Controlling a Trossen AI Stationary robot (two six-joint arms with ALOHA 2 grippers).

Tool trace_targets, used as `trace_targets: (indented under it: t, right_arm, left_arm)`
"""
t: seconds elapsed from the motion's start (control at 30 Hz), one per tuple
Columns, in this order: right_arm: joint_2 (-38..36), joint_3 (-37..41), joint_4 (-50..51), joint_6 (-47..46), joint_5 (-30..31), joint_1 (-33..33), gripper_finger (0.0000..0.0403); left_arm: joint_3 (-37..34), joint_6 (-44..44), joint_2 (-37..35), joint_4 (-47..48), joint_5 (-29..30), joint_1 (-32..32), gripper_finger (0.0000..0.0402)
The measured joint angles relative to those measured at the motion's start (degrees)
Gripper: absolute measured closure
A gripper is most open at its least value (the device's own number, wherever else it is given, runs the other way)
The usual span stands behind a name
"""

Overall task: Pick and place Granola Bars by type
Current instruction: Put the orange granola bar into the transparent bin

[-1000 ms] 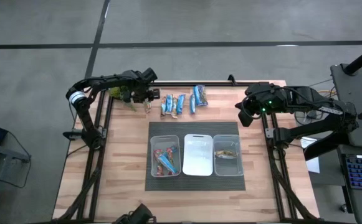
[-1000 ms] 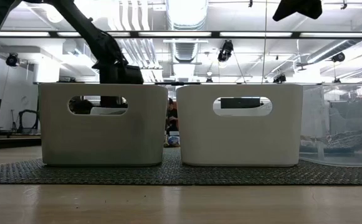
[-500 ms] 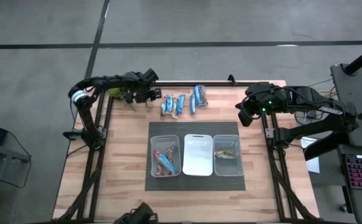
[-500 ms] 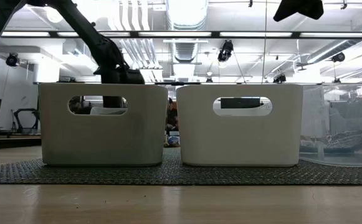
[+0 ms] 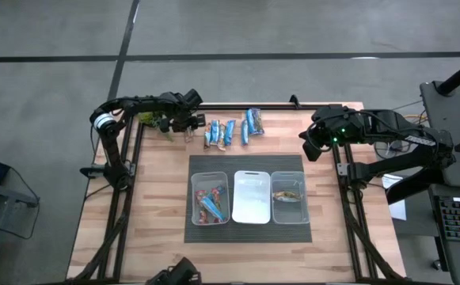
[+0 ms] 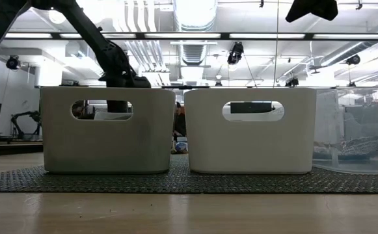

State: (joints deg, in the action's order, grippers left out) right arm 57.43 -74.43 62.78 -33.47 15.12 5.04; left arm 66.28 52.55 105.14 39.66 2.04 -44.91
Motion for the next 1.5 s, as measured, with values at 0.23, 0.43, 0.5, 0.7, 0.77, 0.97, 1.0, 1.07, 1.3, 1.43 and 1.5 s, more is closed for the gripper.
trace_targets:
  t: [0.23, 0.43, 0.5, 0.7, 0.77, 0.97, 1.0, 1.07, 1.3, 1.43, 1.5]
  right_arm:
    - [0.00, 0.00, -0.01, 0.00, -0.03, 0.00, 0.0394]
    - [0.07, 0.00, -0.02, 0.00, -0.04, 0.00, 0.0394]
    - [0.07, 0.00, -0.04, 0.00, -0.05, 0.00, 0.0394]
    - [0.07, 0.00, -0.04, 0.00, -0.05, 0.00, 0.0394]
    - [0.07, 0.00, -0.04, 0.01, -0.05, 0.00, 0.0394]
    - [0.09, 0.00, -0.04, 0.00, -0.05, 0.00, 0.0394]
    - [0.09, 0.00, -0.04, 0.02, -0.05, 0.00, 0.0394]
    - [0.09, 0.00, -0.04, 0.02, -0.05, 0.00, 0.0394]
    - [0.09, 0.00, -0.12, 0.02, -0.05, 0.04, 0.0394]
    - [0.11, 0.00, -0.21, 0.02, -0.05, 0.04, 0.0394]
    - [0.11, 0.00, -0.24, 0.02, -0.05, 0.04, 0.0394]
  left_arm:
    - [0.00, -0.22, 0.06, 0.61, 0.08, -0.02, 0.0263]
    - [-0.02, -0.59, 0.04, 1.38, 0.45, -0.04, 0.0327]
    - [-0.07, -1.47, -0.03, 1.53, 0.49, -0.02, 0.0348]
    - [0.00, -2.27, -0.11, 1.53, 0.25, 0.00, 0.0377]
    - [0.08, -2.79, -0.11, 1.43, -0.04, 0.01, 0.0375]
    - [0.11, -3.23, -0.24, 1.38, -0.56, 0.13, 0.0376]
    - [0.11, -3.25, -0.30, 1.38, -1.20, 0.23, 0.0376]
    - [0.17, -3.49, -0.72, 1.55, -3.00, 0.35, 0.0377]
    - [4.35, -5.95, -3.90, 5.00, -3.37, 1.79, 0.0378]
    - [8.90, -7.30, -6.47, 8.18, -2.32, 1.66, 0.0378]
    - [11.74, -8.41, -7.84, 10.15, -1.57, 1.73, 0.0378]
